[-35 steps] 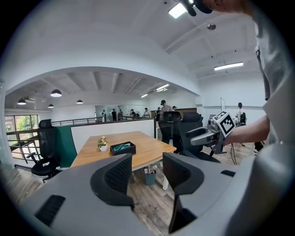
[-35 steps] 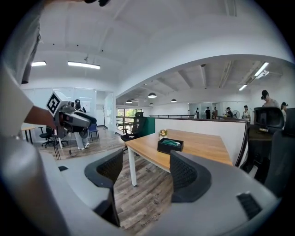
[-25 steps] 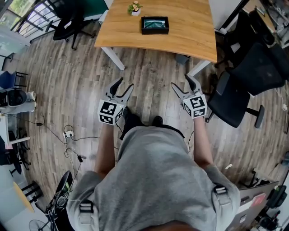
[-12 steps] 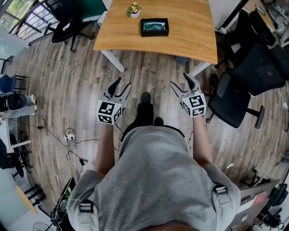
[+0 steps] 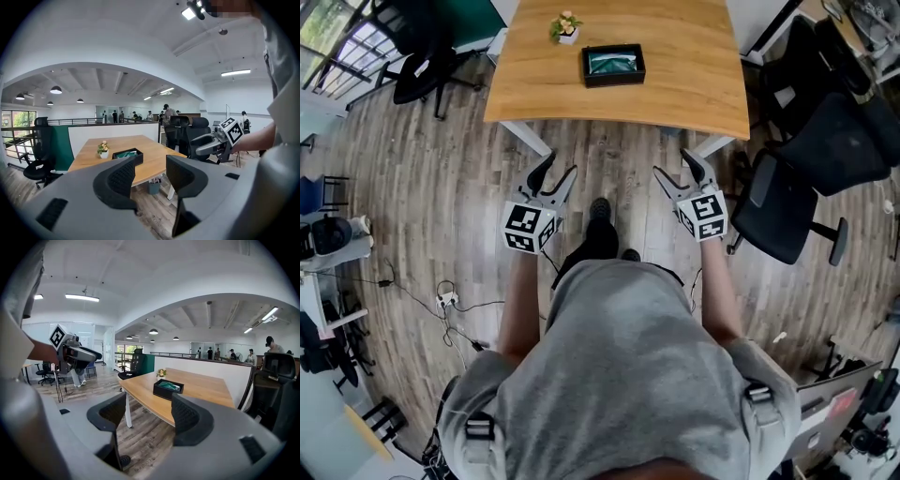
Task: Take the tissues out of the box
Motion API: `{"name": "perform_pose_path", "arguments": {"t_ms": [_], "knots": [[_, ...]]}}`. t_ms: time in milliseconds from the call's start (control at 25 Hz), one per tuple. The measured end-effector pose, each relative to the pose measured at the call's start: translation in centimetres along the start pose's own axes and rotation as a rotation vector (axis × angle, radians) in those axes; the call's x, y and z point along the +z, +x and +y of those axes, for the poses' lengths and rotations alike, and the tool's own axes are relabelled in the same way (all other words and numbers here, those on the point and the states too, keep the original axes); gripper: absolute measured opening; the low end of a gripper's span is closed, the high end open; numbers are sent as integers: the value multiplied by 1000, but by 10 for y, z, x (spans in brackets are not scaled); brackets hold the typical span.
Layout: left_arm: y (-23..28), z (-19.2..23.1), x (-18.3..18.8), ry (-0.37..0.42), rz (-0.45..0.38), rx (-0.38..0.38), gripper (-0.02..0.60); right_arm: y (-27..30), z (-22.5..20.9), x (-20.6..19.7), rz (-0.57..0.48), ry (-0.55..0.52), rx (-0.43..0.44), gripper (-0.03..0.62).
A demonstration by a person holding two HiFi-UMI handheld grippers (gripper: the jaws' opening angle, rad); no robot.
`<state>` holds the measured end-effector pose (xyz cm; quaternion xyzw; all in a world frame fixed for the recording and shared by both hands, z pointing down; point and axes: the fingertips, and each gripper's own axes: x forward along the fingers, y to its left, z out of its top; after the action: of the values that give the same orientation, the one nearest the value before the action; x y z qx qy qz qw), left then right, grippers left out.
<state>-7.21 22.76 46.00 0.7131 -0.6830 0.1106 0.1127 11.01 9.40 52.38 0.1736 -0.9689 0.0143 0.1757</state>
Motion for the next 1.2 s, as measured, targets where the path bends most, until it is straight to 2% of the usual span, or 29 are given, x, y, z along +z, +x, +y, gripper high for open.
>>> {"name": "perform_pose_path", "arguments": {"t_ms": [320, 800, 1200], "knots": [[51, 31, 11, 3, 14, -68, 221, 37, -35, 12, 19, 24, -57, 308], [98, 89, 9, 3, 53, -125, 221, 97, -50, 28, 36, 48, -83, 293], [139, 128, 14, 40, 39, -211, 219, 142, -60, 40, 49, 64, -147, 288]]}}
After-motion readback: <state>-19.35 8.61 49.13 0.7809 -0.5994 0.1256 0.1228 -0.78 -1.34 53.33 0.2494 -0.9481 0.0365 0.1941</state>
